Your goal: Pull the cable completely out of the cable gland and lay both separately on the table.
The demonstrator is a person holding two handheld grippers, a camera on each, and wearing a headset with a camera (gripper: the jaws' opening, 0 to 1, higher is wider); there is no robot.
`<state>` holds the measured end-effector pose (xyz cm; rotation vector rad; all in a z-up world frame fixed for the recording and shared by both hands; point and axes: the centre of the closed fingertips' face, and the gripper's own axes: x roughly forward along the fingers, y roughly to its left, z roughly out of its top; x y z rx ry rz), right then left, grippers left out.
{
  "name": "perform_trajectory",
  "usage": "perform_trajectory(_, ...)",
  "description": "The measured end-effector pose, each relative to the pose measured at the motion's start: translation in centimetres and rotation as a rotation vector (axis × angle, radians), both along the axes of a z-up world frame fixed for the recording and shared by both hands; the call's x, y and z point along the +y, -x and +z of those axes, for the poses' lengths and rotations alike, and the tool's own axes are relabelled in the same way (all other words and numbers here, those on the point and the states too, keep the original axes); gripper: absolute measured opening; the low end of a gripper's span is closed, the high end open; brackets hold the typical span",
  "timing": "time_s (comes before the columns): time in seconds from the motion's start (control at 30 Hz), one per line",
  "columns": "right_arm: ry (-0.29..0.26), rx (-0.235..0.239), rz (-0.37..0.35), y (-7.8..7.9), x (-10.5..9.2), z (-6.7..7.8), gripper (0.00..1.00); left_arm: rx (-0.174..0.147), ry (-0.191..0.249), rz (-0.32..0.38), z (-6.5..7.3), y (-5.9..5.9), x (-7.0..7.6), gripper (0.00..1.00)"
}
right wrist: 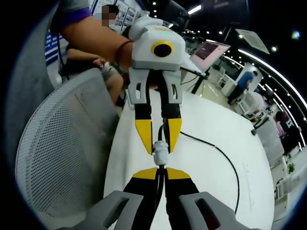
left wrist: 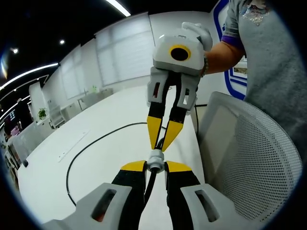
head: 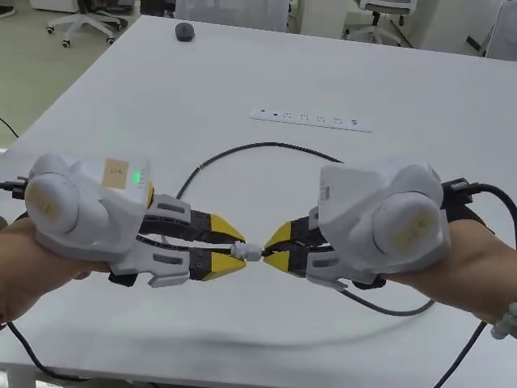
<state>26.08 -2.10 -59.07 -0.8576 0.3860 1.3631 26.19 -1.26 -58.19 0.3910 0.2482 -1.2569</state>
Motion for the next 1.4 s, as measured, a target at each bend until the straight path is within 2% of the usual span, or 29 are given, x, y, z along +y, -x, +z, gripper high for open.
perform_trajectory(0.03,-0.006,0.006,-0.002,0.0,-0.1,0.1,0.0,0.0,0.004,-0.002,0.1,0.0,0.0,0.15)
perform_trajectory(0.1,0.018,-0.002,-0.016,-0.4,-0.9,-0.3,0.0,-0.006,-0.006,0.006,0.0,-0.2,0.3,0.15)
perform_trajectory(0.2,0.007,0.022,-0.034,-0.5,-1.8,-0.5,0.0,-0.001,-0.001,0.01,0.0,-0.2,0.8,0.15)
perform_trajectory(0.3,0.034,0.021,-0.052,-0.9,-3.1,-1.3,0.0,-0.002,-0.007,0.016,-0.1,-0.2,1.1,0.15)
perform_trajectory(0.67,0.062,0.086,-0.122,-1.5,-6.3,-3.7,0.0,0.006,-0.028,0.041,-0.6,-0.3,2.6,0.15)
perform_trajectory(0.77,0.073,0.091,-0.133,-1.7,-6.7,-4.1,0.0,0.007,-0.033,0.048,-0.8,-0.3,2.9,0.15)
perform_trajectory(0.9,0.063,0.11,-0.153,-1.9,-7.0,-4.4,0.0,0.013,-0.03,0.063,-0.9,-0.4,3.3,0.15)
perform_trajectory(1.2,0.093,0.122,-0.162,-1.7,-7.5,-5.2,0.0,0.019,-0.031,0.056,-1.2,-0.3,2.6,0.15)
perform_trajectory(1.3,0.103,0.137,-0.167,-1.5,-7.6,-5.2,0.0,0.022,-0.03,0.06,-1.2,-0.5,2.5,0.15)
perform_trajectory(1.37,0.091,0.124,-0.171,-1.6,-7.2,-4.6,0.06,0.022,-0.032,0.06,-1.3,-0.5,2.5,0.15)
perform_trajectory(1.4,0.073,0.14,-0.171,-1.4,-6.6,-4.1,0.09,0.022,-0.033,0.056,-1.3,-0.5,2.4,0.15)
